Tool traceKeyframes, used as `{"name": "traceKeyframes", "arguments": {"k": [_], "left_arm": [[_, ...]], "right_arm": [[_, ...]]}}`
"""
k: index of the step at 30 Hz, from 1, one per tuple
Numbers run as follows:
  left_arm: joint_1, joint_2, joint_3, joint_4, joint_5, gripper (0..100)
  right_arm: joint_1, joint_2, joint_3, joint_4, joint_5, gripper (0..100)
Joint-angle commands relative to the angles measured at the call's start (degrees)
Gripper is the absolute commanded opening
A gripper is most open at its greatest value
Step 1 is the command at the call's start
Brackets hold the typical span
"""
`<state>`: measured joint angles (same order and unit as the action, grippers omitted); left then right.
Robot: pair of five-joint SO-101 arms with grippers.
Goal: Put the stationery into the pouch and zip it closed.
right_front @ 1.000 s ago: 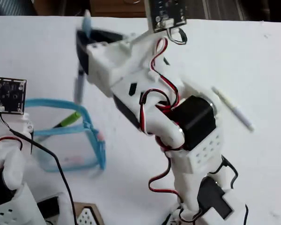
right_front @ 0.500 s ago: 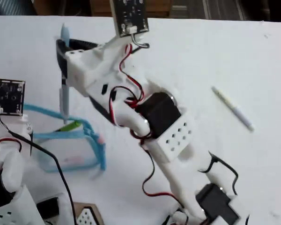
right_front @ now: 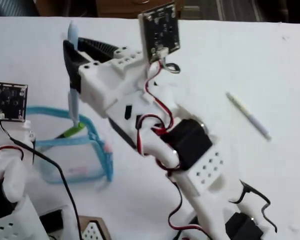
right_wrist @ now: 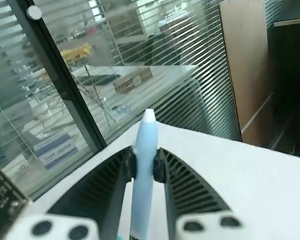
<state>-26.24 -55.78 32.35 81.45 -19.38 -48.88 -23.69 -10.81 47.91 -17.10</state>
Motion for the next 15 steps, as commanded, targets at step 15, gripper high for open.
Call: {"name": "traceKeyframes", "arguments": {"k": [15], "left_arm": [[-0.92, 2.51, 11.34, 1.41, 0.26, 2]], "right_arm": [[-3.30, -6.46, 21.63, -16.13, 2.81, 1.6]]}}
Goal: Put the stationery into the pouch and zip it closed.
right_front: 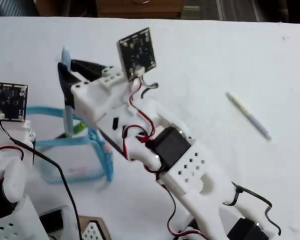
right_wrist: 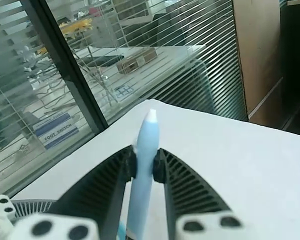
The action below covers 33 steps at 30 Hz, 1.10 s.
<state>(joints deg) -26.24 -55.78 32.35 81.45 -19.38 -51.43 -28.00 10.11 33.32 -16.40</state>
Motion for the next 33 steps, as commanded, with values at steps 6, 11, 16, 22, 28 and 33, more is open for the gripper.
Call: {"name": "traceKeyframes", "arguments": {"k": [6, 11, 16, 22, 28, 33], "left_arm": [[-0.92, 2.51, 11.34, 1.41, 0.26, 2], [-1.10, 2.33, 11.25, 1.49, 0.26, 2], [-1.10, 2.33, 11.16, 1.41, 0.26, 2], [-0.92, 2.51, 11.16, 1.14, 0.26, 2], [-0.92, 2.51, 11.34, 0.53, 0.26, 2], [-0.92, 2.51, 11.43, 0.79, 0.26, 2]], "right_arm": [[-7.08, -2.24, 3.96, -1.19, 11.34, 1.6], [-8.66, -2.33, 4.04, 2.15, 17.93, 1.7], [-9.45, -5.41, 4.13, 3.21, 23.12, 5.0], [-9.45, -7.96, 4.13, 10.51, 24.18, 21.5], [-9.45, -10.42, 4.13, 10.95, 24.09, 21.2], [-9.10, -10.59, 2.02, 10.86, 24.00, 21.2]]}}
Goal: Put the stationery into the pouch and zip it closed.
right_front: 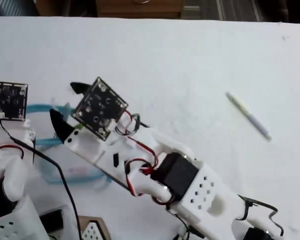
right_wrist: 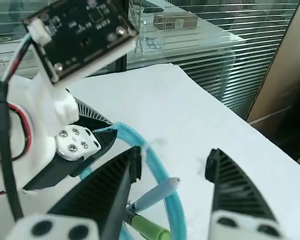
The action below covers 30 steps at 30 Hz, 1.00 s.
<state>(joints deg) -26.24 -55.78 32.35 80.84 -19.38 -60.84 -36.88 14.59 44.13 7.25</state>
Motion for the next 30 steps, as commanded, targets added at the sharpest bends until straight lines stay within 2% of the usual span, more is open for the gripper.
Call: {"name": "traceKeyframes", "arguments": {"k": [1, 5, 9, 11, 18, 24, 30], "left_arm": [[-0.92, 2.51, 11.43, 1.49, 0.26, 2], [-1.01, 2.42, 11.52, 1.58, 0.26, 2], [-0.92, 2.42, 11.52, 1.58, 0.35, 2], [-0.92, 2.42, 11.52, 1.58, 0.35, 2], [-1.10, 2.33, 11.52, 1.58, 0.35, 2], [-1.10, 2.24, 11.52, 1.67, 0.35, 2], [-0.92, 2.24, 11.52, 1.67, 0.35, 2]], "right_arm": [[0.57, -1.98, -3.52, -0.22, 0.35, 21.2], [2.15, -2.42, -7.47, 0.13, -1.14, 19.0], [2.15, -2.24, -6.07, -0.31, -5.63, 0.2], [2.07, -1.89, -3.78, -0.22, -6.42, 4.6], [1.80, 1.63, 11.78, 0.04, -6.95, 1.7], [3.03, -1.19, -3.43, 3.47, -6.68, 1.7], [3.82, 4.26, -18.11, 4.26, -6.95, 1.7]]}}
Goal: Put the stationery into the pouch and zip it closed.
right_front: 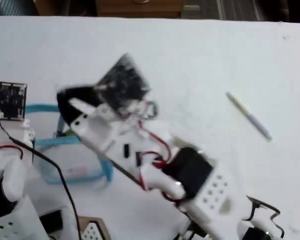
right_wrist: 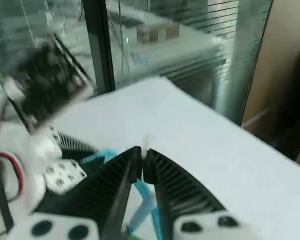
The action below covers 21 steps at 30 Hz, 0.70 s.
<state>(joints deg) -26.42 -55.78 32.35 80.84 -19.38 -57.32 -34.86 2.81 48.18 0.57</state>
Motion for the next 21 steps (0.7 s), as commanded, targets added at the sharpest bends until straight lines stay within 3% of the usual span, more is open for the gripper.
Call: {"name": "traceKeyframes", "arguments": {"k": [1, 4, 11, 21], "left_arm": [[-0.75, 2.24, 11.52, 1.67, 0.35, 2], [-0.92, 2.24, 11.52, 1.67, 0.35, 2], [-0.92, 2.24, 11.60, 2.11, 0.44, 2], [-0.92, 2.24, 11.60, 2.02, 2.64, 2]], "right_arm": [[0.31, 3.74, -6.51, 0.22, -0.26, 1.7], [0.48, 8.40, -3.34, 2.07, -0.35, 1.7], [-7.08, 12.97, 10.02, 11.38, 0.18, 1.7], [0.04, 13.49, -23.91, 24.48, 0.18, 1.7]]}}
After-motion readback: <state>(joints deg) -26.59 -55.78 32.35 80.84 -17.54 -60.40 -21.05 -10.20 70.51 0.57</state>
